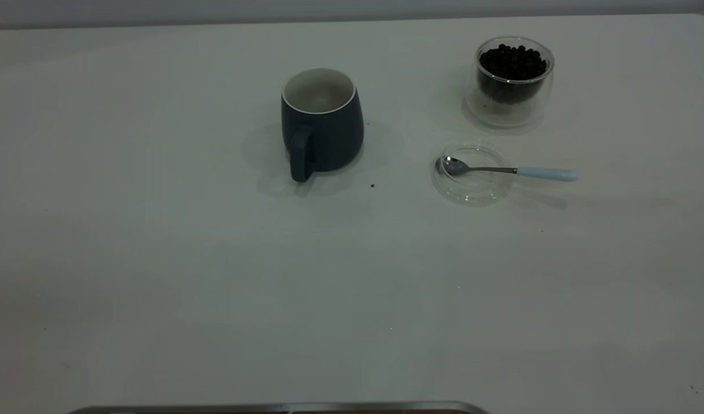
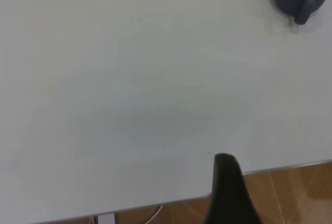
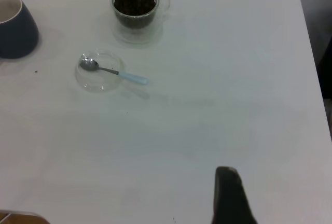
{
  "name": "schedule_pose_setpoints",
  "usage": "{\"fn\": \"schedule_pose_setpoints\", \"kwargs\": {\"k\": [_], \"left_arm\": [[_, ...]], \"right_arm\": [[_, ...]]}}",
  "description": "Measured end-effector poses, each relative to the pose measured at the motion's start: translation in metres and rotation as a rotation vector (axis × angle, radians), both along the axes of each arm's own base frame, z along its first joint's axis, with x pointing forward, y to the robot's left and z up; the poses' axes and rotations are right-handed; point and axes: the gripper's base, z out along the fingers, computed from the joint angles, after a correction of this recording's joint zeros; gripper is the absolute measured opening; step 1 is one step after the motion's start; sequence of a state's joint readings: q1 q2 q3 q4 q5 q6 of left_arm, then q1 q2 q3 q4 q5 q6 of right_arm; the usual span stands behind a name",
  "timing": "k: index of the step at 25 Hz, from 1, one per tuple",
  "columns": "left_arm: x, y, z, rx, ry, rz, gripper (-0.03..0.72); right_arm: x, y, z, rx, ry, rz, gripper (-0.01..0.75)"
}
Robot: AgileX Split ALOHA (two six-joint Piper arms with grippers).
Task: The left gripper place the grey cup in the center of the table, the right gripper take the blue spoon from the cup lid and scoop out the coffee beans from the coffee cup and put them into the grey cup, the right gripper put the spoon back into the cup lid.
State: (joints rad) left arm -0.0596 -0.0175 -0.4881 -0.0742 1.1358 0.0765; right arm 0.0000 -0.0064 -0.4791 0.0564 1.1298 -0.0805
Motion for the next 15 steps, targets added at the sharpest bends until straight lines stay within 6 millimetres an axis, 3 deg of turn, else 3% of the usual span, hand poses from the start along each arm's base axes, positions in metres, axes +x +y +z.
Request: {"fn": "schedule_pose_setpoints", "kwargs": {"k": [15], "left_arm": [[0.0000,0.0000,0.0000,0.000,0.000,0.000,0.555]], "right_arm": [[0.0001,-0.0036,-0.0001,0.022,0.002,-0.060,0.377]]}}
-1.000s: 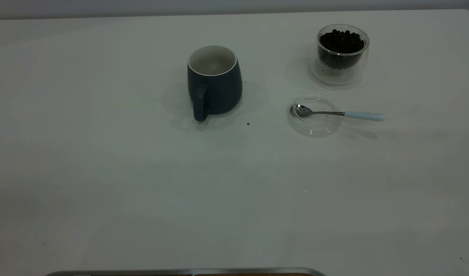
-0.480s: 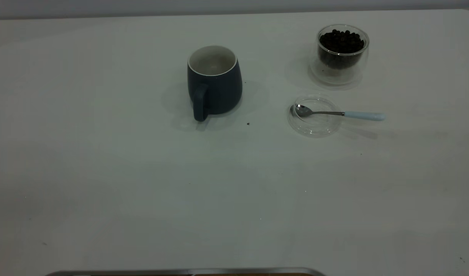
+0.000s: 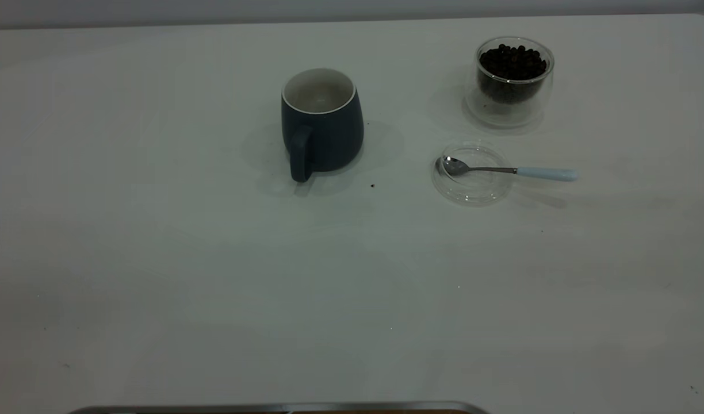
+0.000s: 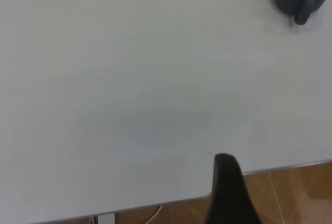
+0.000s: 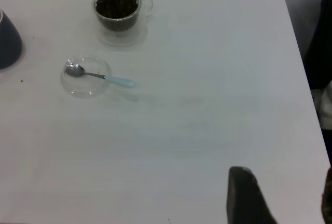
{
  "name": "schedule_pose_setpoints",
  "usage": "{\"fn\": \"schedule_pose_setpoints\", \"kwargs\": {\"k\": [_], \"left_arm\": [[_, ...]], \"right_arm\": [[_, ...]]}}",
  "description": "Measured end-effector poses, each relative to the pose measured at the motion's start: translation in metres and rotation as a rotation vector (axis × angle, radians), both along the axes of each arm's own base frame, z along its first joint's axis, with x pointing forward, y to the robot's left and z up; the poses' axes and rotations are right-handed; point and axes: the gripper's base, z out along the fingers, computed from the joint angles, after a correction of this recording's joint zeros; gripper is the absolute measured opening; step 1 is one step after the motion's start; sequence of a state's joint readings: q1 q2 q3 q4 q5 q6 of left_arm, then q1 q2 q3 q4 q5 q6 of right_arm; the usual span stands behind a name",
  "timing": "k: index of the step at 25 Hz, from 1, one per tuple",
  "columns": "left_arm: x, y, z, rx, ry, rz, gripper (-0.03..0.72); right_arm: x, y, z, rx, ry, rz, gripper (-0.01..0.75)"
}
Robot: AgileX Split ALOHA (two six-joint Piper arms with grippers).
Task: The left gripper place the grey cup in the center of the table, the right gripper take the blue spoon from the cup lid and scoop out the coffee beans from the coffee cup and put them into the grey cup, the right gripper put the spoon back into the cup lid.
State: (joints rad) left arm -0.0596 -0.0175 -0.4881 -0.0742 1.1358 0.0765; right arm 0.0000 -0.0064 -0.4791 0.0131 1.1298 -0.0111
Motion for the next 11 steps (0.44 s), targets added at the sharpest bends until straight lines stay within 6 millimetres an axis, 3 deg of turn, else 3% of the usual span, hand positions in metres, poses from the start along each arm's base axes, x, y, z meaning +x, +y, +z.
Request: {"fn": "schedule_pose_setpoints", "kwargs": {"k": [11], "left_arm": [[0.0000,0.0000,0.0000,0.000,0.000,0.000,0.555]], "right_arm": [[0.0000,0.0000,0.0000,0.000,0.000,0.000,0.290]]}}
